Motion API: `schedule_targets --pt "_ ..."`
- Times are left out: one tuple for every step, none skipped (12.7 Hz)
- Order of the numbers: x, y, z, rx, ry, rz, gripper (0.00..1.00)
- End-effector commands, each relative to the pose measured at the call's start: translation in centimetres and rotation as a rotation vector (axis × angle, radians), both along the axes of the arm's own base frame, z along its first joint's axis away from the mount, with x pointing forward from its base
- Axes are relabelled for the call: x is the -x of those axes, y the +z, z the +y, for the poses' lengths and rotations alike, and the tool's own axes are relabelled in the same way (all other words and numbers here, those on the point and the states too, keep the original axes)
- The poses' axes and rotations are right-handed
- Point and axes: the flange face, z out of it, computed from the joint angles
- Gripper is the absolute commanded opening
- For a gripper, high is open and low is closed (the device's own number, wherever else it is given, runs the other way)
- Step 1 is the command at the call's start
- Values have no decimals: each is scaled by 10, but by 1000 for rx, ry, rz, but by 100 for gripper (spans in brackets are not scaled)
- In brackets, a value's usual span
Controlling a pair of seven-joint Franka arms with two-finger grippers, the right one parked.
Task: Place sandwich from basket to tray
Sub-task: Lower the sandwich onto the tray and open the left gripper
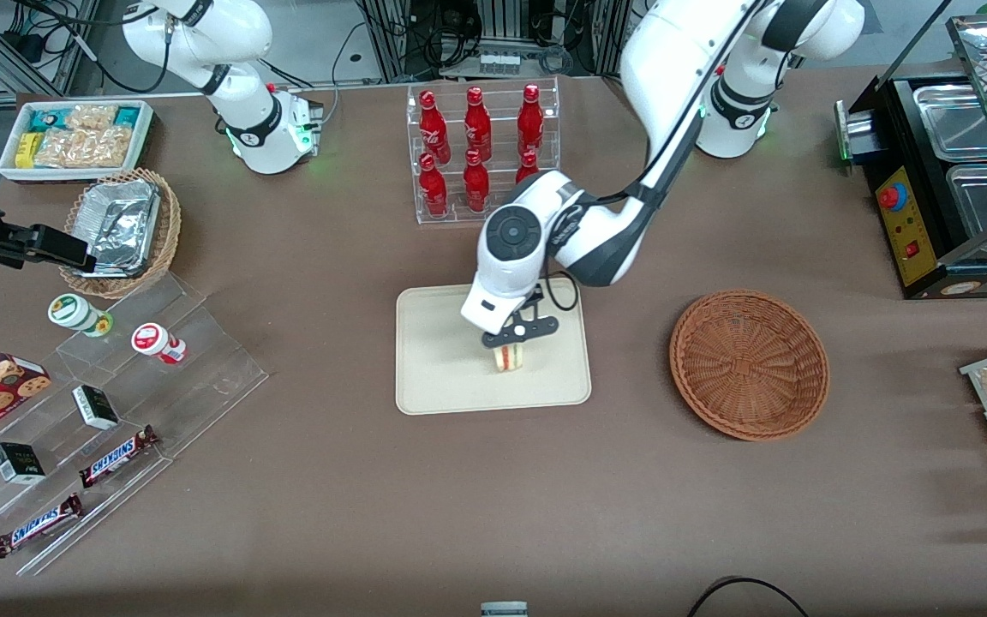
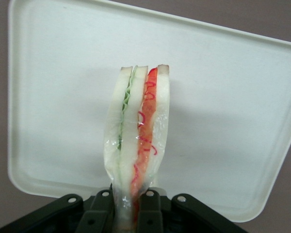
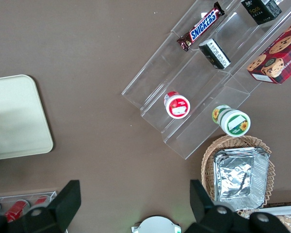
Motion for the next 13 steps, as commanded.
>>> schedule_targets --pt "-17 -17 -19 3 48 -10 0" --pt "-16 -24 -23 -1 49 -9 0" --pt "-16 -26 -23 -4 48 -6 0" --pt "-15 -27 -23 -6 48 -3 0" --pt "-9 -29 -27 -10 38 -1 0" --pt "-6 -32 -29 -16 34 2 0" --pt "-5 -33 -28 -21 34 9 0" --pt "-5 -33 -28 -28 40 15 0" --pt "-5 -35 -28 -30 59 18 0" --pt "-4 -42 -28 -39 63 20 7" --pt "-5 -44 -28 -43 59 13 40" --pt "-6 -46 -27 -47 57 13 99" --pt "-6 -45 -27 -47 55 13 100"
